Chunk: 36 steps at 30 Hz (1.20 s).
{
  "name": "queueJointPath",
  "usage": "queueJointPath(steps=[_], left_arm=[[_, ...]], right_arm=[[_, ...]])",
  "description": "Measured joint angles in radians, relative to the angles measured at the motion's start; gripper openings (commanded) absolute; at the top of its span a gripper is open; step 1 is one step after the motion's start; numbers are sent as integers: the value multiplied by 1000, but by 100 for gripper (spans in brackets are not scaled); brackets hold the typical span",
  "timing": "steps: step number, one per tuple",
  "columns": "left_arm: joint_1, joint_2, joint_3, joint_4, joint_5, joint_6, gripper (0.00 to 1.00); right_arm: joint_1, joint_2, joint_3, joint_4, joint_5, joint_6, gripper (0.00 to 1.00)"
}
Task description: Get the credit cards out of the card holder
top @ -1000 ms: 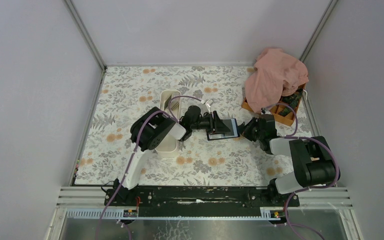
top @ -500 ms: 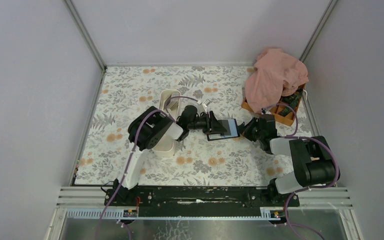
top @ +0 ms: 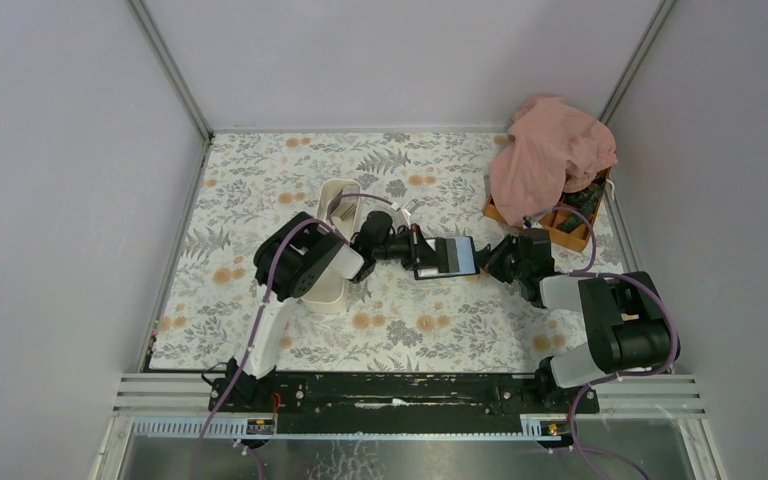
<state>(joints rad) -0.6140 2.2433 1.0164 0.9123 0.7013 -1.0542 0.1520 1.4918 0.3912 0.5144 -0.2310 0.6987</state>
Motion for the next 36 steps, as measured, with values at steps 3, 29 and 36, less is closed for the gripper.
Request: queueJointPath(steps=[3,29,36], left_arm=[[3,-5,-4,-31,-8,22,0],[16,-282,117,-837,-281,414,0],[27,-377,59,-834,-247,426,0]], right_arm=[[0,1,0,0,-1,0,1],[0,14,-2,24,-26,6,1],[-2,13,-14,44,-43,4,1]])
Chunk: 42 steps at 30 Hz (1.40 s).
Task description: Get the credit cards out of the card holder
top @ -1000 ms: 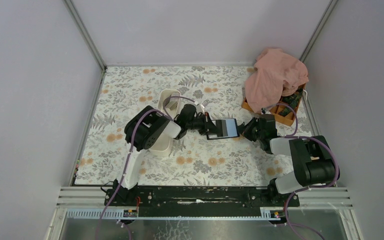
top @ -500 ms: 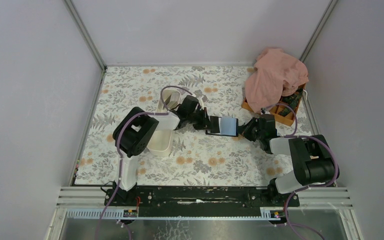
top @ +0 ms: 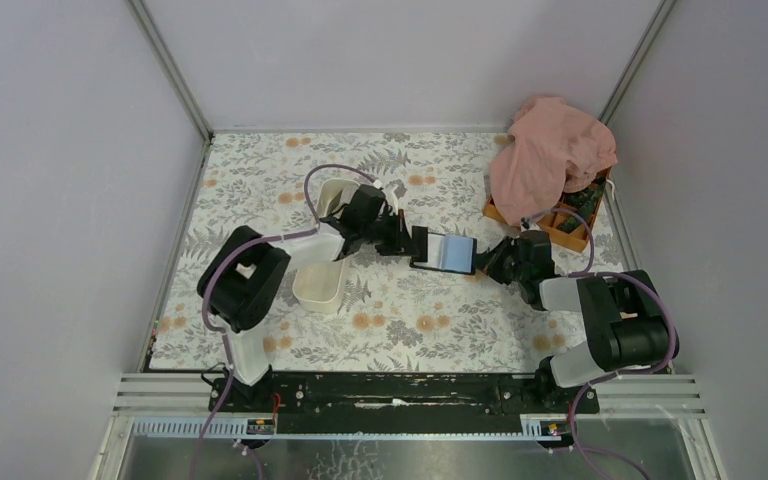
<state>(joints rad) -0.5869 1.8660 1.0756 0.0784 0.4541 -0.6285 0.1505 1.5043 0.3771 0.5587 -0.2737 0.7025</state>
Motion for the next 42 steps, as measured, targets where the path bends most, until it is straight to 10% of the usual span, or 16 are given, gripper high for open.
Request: queueJointPath(steps=[12,20,30,42], left_arm=[[32,-191,-186,303,187,-46,0],[3,-192,-230,463,265,-77,0],[-42,-191,-259,567,307,-121,0],[-63,-146,-253,655,317,-176,0]], right_arm=[[0,-56,-225,609,-370,131,48],[8,6,-224,956,-536,278,51],[22,6,-224,1003,-586,303,46],[26,25,-218,1007,-610,310,7]])
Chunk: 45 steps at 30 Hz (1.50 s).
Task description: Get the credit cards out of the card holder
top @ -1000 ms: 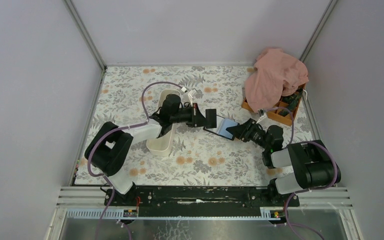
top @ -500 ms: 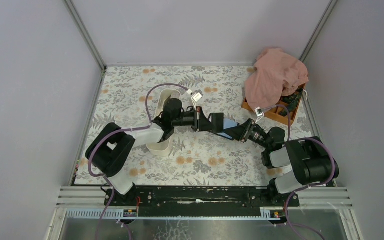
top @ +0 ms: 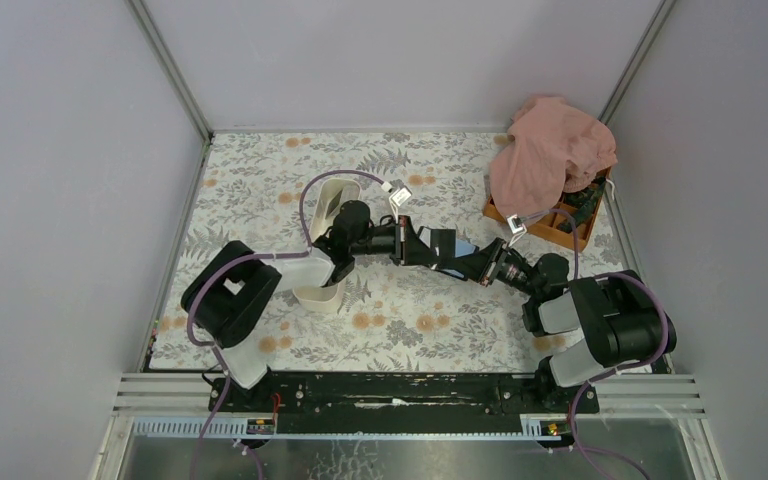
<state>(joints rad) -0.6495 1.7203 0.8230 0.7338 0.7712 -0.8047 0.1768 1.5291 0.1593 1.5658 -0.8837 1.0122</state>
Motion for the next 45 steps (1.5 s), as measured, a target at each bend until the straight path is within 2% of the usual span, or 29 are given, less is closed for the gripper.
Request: queueJointPath(steps=[1,4,8,12,25,33,38,42,45], left_arm=[[0,7,0,9,0,-9,0],[3,21,0,22,0,-29,1],[3,21,2,22,-5,-33,19],[3,21,11,13,-19,-30,29],[24,18,49,7,-16,-3,34],[117,18,140,17,185,14,35],[129,18,165,14,289,26,33],[128,18,165,2,348,50,37],[128,18,172,-96,345,134,41]], right_arm=[[0,0,0,2,0,1,1],[0,4,1,6,0,3,0],[-1,8,1,11,1,3,0],[0,11,7,18,-2,7,0],[17,27,21,18,-27,7,0],[69,43,45,18,-64,7,0],[75,46,46,17,-79,7,0],[75,47,46,17,-79,7,0],[75,49,46,17,-79,7,0]])
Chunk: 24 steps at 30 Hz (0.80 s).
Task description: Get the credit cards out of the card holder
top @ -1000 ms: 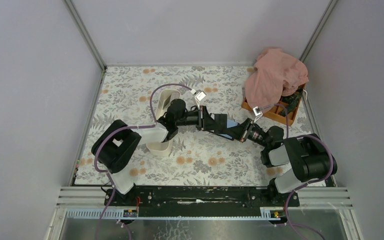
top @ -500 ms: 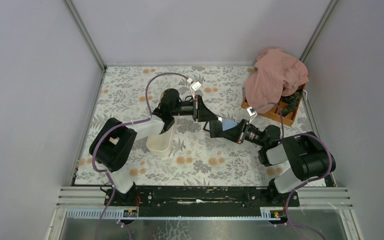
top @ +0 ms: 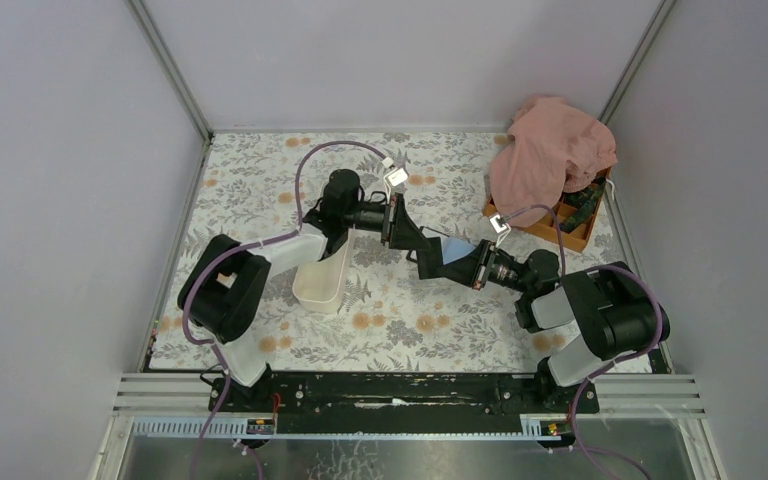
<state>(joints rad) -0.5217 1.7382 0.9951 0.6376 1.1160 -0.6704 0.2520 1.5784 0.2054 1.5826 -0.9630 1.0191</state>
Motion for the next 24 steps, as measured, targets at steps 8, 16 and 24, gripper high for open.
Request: queueJointPath(steps=[8,16,24], left_arm=[[2,10,44,-180,-50,126,48],[32,60,60,-89,-46,53,48],[47,93,61,-33,-42,0,45]], right_arm=[[2,3,0,-3,0,0,0],[3,7,1,-3,-3,0,0],[10,10,5,-2,-9,0,0]])
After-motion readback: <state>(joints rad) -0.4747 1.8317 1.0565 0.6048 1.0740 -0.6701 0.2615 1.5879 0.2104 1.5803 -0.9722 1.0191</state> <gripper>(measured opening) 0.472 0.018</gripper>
